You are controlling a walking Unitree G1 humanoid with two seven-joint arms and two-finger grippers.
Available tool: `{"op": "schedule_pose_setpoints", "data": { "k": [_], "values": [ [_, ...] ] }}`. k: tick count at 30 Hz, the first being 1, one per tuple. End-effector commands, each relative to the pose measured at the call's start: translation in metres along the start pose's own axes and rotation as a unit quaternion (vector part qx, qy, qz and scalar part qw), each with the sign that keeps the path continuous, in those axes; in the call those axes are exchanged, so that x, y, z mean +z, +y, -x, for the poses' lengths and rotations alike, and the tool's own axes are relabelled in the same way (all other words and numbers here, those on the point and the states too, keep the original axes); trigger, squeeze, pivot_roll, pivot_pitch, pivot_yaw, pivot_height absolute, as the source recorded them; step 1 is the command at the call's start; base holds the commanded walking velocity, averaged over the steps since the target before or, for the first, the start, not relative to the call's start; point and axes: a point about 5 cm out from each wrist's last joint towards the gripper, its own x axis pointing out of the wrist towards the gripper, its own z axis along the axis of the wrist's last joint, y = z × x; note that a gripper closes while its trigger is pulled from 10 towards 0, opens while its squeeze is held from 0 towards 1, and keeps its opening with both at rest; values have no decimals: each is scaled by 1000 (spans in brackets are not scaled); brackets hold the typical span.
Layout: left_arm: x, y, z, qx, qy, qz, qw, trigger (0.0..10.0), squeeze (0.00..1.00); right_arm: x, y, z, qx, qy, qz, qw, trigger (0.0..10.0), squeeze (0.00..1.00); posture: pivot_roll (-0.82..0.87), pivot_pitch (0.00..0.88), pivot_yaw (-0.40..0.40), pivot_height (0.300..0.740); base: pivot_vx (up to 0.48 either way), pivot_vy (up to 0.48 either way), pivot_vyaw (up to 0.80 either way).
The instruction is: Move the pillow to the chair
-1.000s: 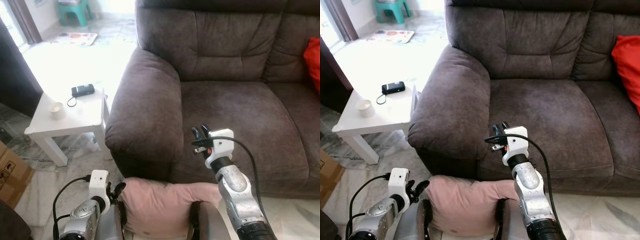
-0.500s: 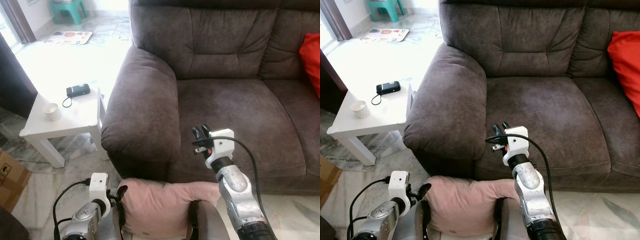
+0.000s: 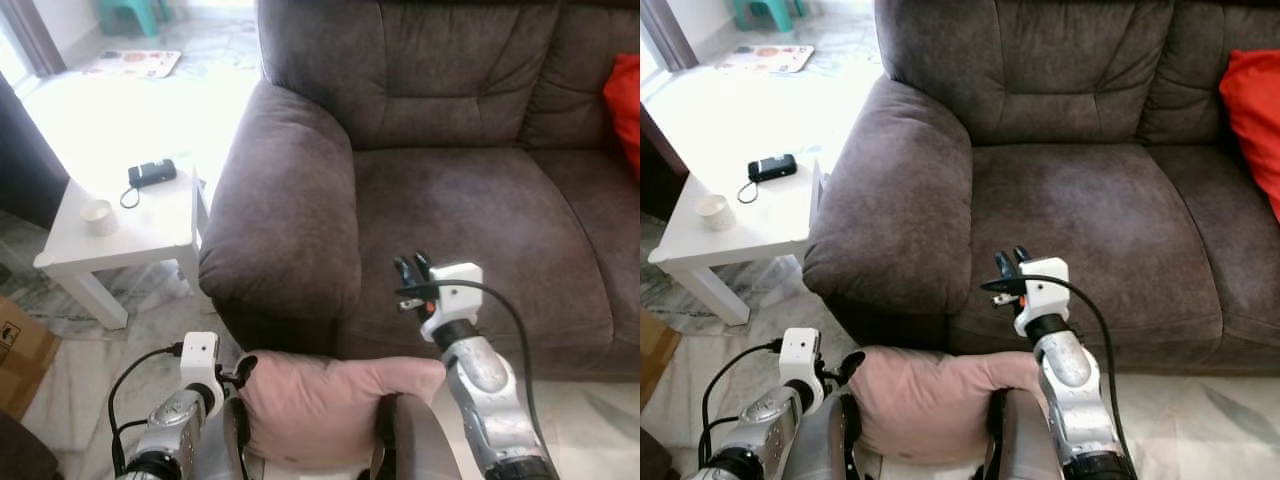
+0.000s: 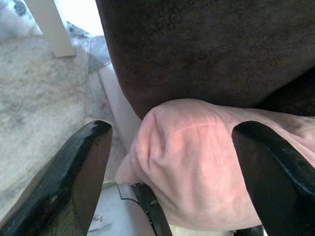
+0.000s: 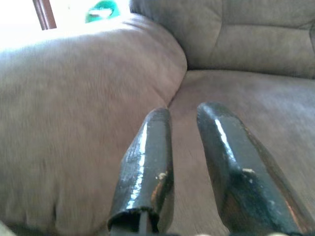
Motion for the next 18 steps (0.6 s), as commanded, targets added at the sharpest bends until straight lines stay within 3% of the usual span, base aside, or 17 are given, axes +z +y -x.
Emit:
{"op": "schedule_pose_setpoints", "data": {
  "k": [1,6,10,18],
  "values": [
    [-4,4,1,12,7,12,1000,10000,0,-1,-1,5,-2,6,-4,1000,10000,0,7,177,-22,557,0,0,0],
    [-5,4,2,12,5,13,1000,10000,0,4,-4,17,-3,3,0,1000,10000,0,-26,216,-28,557,0,0,0],
    [-2,6,1,19,-5,27,999,10000,0,20,-10,29,-8,-15,2,1000,10000,0,-50,247,-37,557,0,0,0],
    [6,4,-2,23,-19,37,999,10000,0,32,-13,31,-12,-20,-4,1000,10000,0,-67,284,-63,557,0,0,0]
  ]
}}
